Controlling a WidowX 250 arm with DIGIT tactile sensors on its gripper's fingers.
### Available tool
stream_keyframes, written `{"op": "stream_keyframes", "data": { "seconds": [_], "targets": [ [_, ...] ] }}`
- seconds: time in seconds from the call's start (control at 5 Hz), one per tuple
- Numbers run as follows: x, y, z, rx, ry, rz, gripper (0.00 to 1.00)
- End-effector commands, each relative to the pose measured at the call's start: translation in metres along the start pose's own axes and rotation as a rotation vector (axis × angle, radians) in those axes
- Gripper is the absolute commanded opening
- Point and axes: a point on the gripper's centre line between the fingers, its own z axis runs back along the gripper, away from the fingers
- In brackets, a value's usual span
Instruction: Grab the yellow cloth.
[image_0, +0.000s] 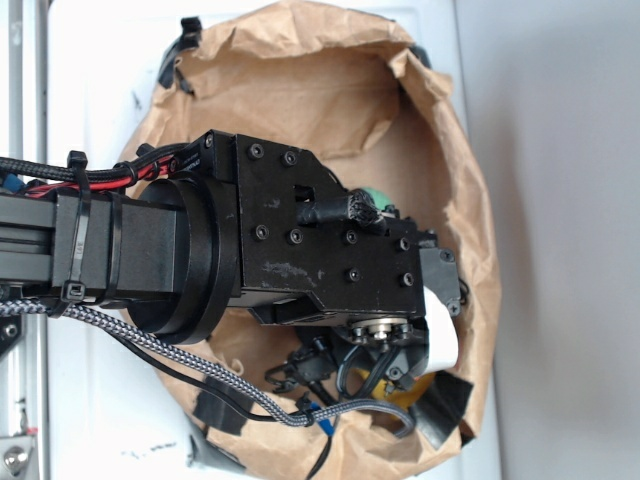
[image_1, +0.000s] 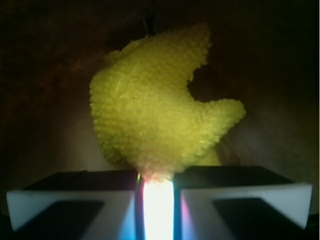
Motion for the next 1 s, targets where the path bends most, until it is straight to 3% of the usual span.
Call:
{"op": "stream_keyframes", "data": {
  "seconds": [0.0, 0.2, 0.4, 0.6, 0.8],
  "targets": [
    [-0.003, 0.022, 0.090, 0.049, -0.161, 0.121, 0.00],
    [-0.026, -0.016, 0.136, 0.033, -0.157, 0.202, 0.00],
    [-0.046, -0.027, 0.169, -0.008, -0.070, 0.293, 0.00],
    [-0.057, -0.055, 0.185, 0.097, -0.046, 0.257, 0.00],
    [-0.057, -0.052, 0.184, 0.115, -0.005, 0.273, 0.00]
  ]
}}
